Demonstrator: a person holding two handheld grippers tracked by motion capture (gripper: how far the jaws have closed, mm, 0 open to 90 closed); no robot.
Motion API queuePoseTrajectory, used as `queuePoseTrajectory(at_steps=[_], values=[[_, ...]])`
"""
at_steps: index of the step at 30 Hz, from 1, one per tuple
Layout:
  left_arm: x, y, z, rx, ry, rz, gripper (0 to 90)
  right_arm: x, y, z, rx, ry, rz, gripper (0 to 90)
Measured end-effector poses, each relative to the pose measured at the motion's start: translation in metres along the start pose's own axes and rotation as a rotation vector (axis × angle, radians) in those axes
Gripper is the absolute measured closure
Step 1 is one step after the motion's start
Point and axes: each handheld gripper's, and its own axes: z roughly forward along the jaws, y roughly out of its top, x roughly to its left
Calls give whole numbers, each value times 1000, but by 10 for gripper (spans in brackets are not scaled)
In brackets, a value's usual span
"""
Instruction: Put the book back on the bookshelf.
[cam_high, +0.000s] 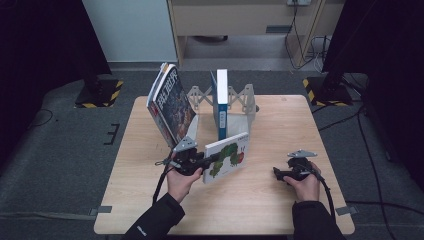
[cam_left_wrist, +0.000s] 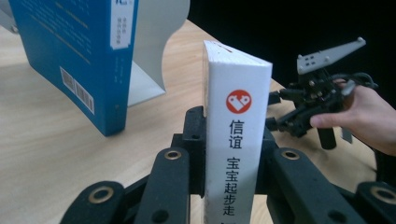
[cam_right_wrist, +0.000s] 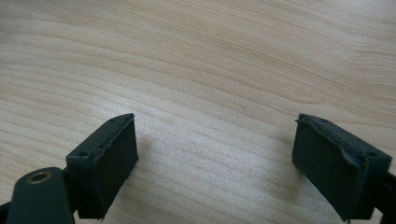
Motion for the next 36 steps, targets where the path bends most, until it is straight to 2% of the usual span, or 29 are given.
queuePoseTrajectory(at_steps=[4,9,16,20,29,36], values=[[-1,4,4,-6,32,20,743,0,-2,1,-15,7,-1,121],[-2,10,8,-24,31,-6,743,0,-6,4,-53,18,-10,60],[-5,17,10,-67,48,-10,742,0,-6,4,-54,19,-11,60],[-6,20,13,-77,77,21,742,0,-6,4,-54,19,-11,59],[-5,21,21,-126,89,-33,742,0,-6,4,-52,20,-10,59],[-7,25,29,-139,113,-20,742,0,-6,4,-52,20,-12,59]])
